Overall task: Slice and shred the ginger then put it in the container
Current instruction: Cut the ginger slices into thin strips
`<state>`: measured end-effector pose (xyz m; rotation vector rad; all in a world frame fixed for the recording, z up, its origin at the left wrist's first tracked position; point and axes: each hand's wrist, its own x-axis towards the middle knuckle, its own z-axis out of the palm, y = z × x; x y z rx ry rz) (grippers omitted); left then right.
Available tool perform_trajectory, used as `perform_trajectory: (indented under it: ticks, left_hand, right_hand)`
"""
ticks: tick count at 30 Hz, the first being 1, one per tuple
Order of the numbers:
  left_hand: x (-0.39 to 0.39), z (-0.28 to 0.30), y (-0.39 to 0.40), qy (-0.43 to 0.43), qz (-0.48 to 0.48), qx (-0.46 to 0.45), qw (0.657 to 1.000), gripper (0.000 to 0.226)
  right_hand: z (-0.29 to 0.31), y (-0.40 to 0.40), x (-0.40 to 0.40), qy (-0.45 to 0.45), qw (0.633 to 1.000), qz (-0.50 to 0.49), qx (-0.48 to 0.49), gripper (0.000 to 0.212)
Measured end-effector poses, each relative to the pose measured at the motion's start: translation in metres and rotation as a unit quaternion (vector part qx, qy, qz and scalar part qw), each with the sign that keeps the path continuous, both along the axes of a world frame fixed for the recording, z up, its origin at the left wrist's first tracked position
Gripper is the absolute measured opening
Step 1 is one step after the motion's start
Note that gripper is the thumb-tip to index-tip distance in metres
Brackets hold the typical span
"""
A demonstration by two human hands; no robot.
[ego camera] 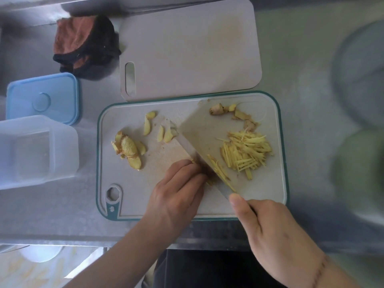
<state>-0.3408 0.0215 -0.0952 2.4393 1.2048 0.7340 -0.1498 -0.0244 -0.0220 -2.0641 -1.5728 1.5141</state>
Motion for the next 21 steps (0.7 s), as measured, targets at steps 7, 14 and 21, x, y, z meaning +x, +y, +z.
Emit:
perform_trajectory:
  ticks: [7, 14, 21]
  left_hand:
    - [0.005, 0.001, -0.001, -0.018, 0.022, 0.008, 1.000, 0.006]
    - [0.004, 0.008, -0.002, 0.009, 0.022, 0.018, 1.000, 0.009]
    - [0.004, 0.008, -0.001, 0.009, 0.026, 0.003, 1.000, 0.008]
  right_hand:
    - [0.004, -0.003, 0.005, 0.004, 1.000, -0.006, 0.015, 0.065]
    - [0.009, -0.013, 0.003, 0.005, 1.000, -0.011, 0.028, 0.062]
    - [0.010, -0.016, 0.008, -0.002, 1.000, 0.004, 0.017, 0.063]
